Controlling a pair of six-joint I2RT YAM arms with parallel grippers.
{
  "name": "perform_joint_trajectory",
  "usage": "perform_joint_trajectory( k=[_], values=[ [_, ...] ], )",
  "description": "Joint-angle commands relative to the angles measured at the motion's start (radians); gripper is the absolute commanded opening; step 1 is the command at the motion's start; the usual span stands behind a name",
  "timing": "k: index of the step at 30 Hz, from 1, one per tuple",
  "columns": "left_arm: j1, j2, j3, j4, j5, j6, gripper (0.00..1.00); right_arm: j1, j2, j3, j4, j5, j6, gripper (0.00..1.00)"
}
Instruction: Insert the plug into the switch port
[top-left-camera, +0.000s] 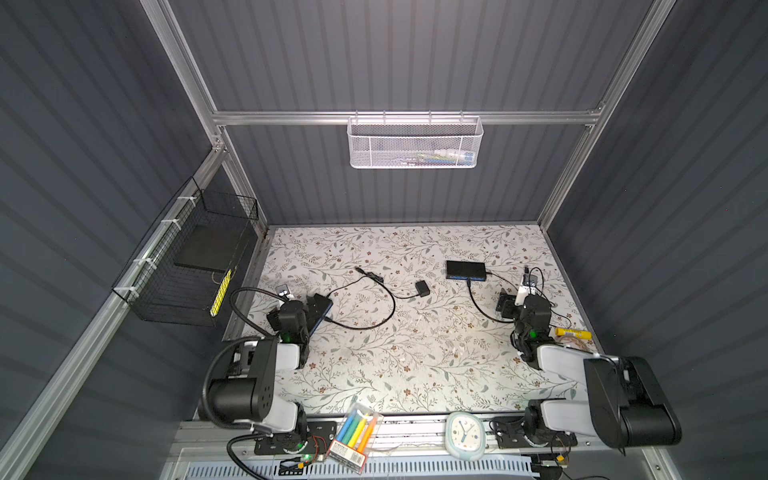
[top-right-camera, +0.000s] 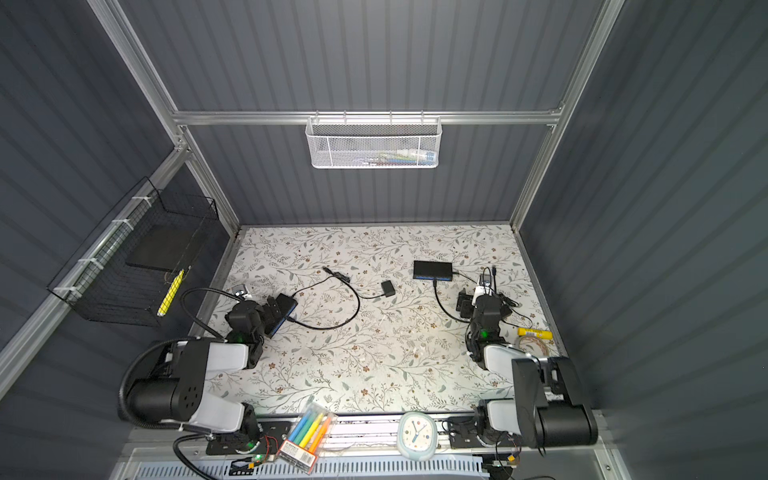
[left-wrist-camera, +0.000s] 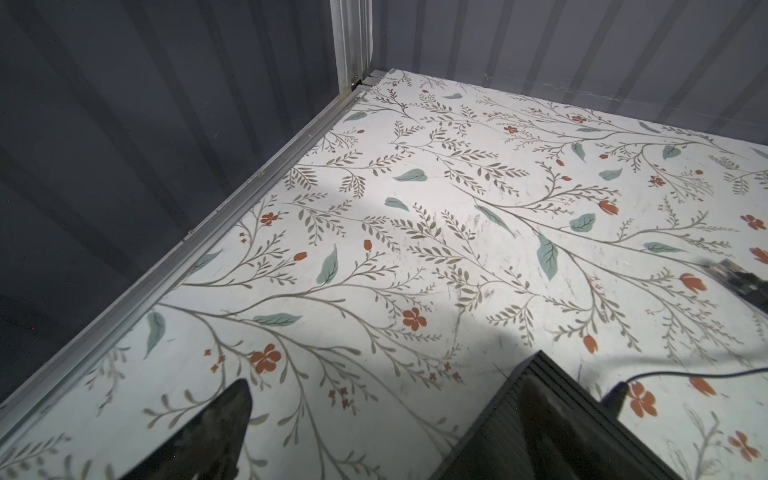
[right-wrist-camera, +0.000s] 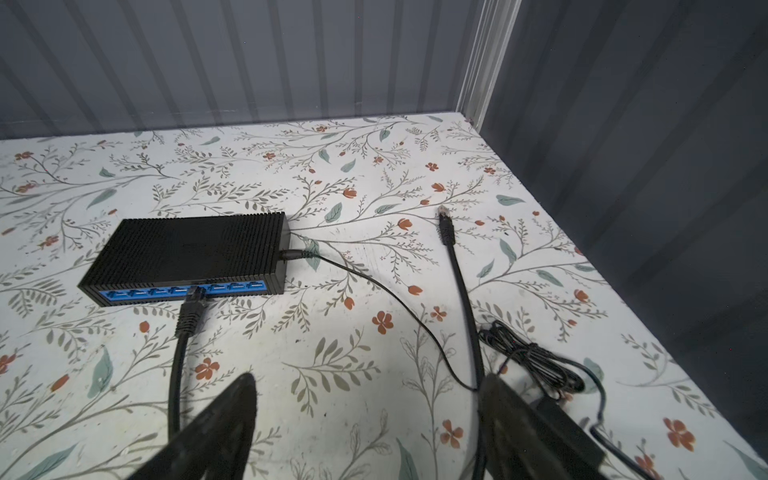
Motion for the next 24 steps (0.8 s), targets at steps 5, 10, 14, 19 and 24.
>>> perform_joint_trajectory(
  k=[5,10,14,19,24],
  values=[
    [-0.017,0.145,0.111,0.087,0.123,0.106,1.0,-0.025,0.093,-0.033,0.29,-0.097,-0.028,0.86],
    [-0.017,0.138,0.119,0.047,0.13,0.107,1.0,-0.026,0.088,-0.015,0.24,-0.1,-0.021,0.87],
    [-0.017,0.14,0.121,0.057,0.13,0.11,1.0,-0.028,0.09,-0.014,0.242,-0.102,-0.02,0.9],
    [-0.017,0.139,0.124,0.046,0.131,0.108,1.0,-0.028,0.088,-0.011,0.229,-0.083,-0.014,0.93],
    [-0.017,0.14,0.125,0.043,0.13,0.108,1.0,-0.029,0.089,-0.002,0.217,-0.069,-0.007,0.94]
  ],
)
